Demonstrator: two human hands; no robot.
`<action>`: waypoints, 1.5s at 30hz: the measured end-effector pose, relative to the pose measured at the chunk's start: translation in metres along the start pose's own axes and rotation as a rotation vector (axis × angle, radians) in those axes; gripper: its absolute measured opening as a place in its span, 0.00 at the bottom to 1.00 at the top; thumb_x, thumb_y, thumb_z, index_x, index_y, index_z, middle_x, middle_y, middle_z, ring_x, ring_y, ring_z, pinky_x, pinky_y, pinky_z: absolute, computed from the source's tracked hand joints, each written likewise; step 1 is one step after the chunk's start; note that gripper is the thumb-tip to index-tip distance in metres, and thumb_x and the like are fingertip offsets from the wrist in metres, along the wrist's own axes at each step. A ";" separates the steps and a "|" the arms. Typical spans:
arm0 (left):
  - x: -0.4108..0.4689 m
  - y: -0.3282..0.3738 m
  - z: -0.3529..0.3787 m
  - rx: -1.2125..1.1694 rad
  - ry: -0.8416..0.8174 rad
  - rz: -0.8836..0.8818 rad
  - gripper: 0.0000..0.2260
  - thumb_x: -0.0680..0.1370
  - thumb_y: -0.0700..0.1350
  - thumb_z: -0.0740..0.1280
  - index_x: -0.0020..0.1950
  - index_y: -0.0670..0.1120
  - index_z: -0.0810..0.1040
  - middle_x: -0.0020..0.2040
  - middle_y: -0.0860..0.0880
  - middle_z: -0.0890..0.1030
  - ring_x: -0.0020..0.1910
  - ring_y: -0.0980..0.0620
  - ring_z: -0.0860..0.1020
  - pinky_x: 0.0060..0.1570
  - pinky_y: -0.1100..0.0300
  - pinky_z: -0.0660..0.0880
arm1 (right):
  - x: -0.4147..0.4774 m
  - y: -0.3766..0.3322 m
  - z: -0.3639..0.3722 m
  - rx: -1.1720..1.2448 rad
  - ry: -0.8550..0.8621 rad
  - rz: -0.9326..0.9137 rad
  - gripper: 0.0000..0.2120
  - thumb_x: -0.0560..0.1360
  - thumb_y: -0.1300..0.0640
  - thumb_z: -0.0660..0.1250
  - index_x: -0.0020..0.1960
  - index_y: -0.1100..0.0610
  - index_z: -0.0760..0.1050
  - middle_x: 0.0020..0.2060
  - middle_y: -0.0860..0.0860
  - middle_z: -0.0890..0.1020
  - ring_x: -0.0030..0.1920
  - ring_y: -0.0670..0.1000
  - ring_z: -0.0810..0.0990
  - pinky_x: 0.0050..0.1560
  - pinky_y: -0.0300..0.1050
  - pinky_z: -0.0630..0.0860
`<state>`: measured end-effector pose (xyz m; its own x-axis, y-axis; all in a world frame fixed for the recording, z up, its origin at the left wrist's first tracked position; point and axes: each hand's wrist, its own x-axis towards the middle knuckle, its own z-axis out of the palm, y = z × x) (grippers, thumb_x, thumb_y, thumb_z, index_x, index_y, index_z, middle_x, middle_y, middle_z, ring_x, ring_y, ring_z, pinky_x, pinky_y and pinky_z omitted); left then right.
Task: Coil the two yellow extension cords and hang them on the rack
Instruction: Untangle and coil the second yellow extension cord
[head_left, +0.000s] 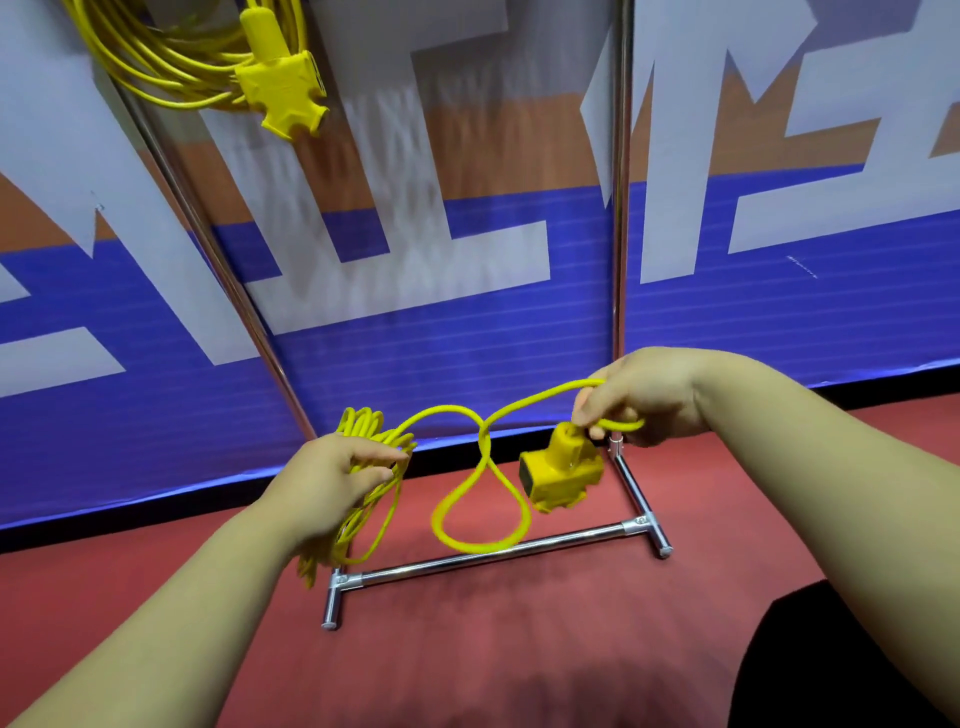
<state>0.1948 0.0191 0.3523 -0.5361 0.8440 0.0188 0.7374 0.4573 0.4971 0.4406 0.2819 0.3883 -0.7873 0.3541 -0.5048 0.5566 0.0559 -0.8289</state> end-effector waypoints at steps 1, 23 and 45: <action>-0.001 -0.003 0.000 -0.015 0.004 -0.020 0.11 0.77 0.46 0.73 0.51 0.65 0.84 0.41 0.58 0.82 0.47 0.54 0.82 0.44 0.64 0.72 | 0.002 0.004 0.004 -0.084 0.023 0.007 0.06 0.73 0.61 0.72 0.38 0.55 0.80 0.27 0.51 0.76 0.25 0.45 0.65 0.30 0.40 0.57; -0.008 0.017 -0.021 -0.715 0.405 -0.007 0.12 0.79 0.40 0.69 0.53 0.57 0.86 0.30 0.41 0.76 0.30 0.48 0.74 0.36 0.56 0.73 | 0.038 0.035 0.065 -0.148 -0.138 0.016 0.06 0.73 0.50 0.74 0.43 0.49 0.78 0.41 0.50 0.83 0.41 0.48 0.80 0.47 0.48 0.68; -0.014 0.005 -0.046 -1.073 0.705 -0.162 0.10 0.80 0.39 0.67 0.58 0.49 0.83 0.40 0.46 0.83 0.28 0.54 0.74 0.31 0.62 0.76 | 0.068 0.043 0.088 -0.366 0.601 0.040 0.18 0.69 0.42 0.77 0.33 0.56 0.80 0.33 0.52 0.85 0.38 0.54 0.83 0.43 0.45 0.77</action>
<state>0.1867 -0.0037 0.3946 -0.9296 0.3215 0.1804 0.1237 -0.1891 0.9741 0.3875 0.2259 0.2971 -0.5400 0.8109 -0.2254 0.7189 0.3050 -0.6246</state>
